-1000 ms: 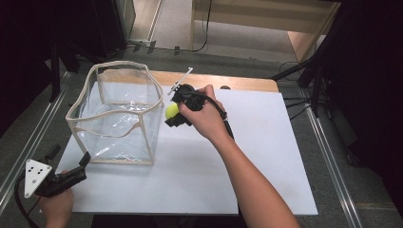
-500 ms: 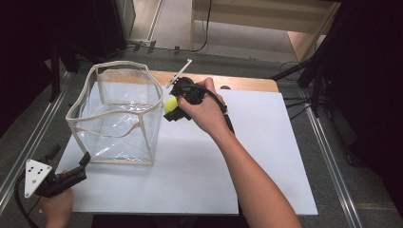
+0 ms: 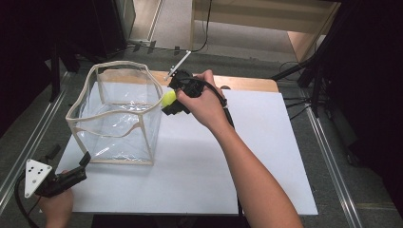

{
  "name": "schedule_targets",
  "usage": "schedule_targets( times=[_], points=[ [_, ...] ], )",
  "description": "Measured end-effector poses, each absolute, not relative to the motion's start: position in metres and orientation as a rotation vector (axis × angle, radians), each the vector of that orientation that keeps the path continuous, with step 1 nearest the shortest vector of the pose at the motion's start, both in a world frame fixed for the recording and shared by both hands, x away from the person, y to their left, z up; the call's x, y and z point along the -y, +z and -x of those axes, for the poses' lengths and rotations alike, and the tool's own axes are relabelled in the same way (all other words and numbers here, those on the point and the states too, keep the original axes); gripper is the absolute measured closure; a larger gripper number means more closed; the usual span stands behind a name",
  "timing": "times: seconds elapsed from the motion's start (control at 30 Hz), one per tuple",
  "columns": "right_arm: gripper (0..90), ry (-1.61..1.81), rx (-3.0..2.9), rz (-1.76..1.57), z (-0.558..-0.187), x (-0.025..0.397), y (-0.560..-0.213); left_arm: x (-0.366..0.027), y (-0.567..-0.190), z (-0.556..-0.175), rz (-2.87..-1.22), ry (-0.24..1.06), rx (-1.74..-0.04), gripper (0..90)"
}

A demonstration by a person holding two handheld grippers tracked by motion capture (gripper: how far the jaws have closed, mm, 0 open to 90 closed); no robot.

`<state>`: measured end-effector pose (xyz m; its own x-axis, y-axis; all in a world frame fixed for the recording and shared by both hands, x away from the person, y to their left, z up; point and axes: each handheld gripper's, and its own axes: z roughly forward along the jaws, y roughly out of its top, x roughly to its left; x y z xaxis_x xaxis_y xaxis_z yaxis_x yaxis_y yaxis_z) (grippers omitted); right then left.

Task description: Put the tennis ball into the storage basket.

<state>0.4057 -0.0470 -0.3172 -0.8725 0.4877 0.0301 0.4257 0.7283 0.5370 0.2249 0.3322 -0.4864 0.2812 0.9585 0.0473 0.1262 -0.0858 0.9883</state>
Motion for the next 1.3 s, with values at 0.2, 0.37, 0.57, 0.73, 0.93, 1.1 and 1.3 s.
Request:
schedule_targets(
  times=[0.2,0.37,0.57,0.73,0.93,1.1,1.3],
  points=[
    [24.0,0.838,-2.810,-0.740,-0.407,0.047,-0.308,-0.332,-0.486,-0.225,-1.479,0.977,-1.061,6.9],
    [24.0,0.843,-2.803,-0.735,-0.408,0.046,-0.302,-0.332,-0.486,-0.225,-1.478,0.976,-1.062,6.9],
    [24.0,0.830,-2.803,-0.731,-0.410,0.043,-0.296,-0.332,-0.486,-0.225,-1.477,0.976,-1.062,6.9],
    [24.0,0.827,-2.800,-0.724,-0.411,0.040,-0.292,-0.332,-0.486,-0.225,-1.477,0.975,-1.062,6.9],
    [24.0,0.825,-2.799,-0.716,-0.413,0.037,-0.289,-0.332,-0.486,-0.225,-1.477,0.976,-1.061,6.9],
    [24.0,0.818,-2.797,-0.711,-0.415,0.033,-0.285,-0.333,-0.486,-0.225,-1.468,0.970,-1.061,6.9],
    [24.0,0.815,-2.799,-0.707,-0.417,0.028,-0.283,-0.333,-0.486,-0.225,-1.466,0.970,-1.060,6.9]
  ],
)
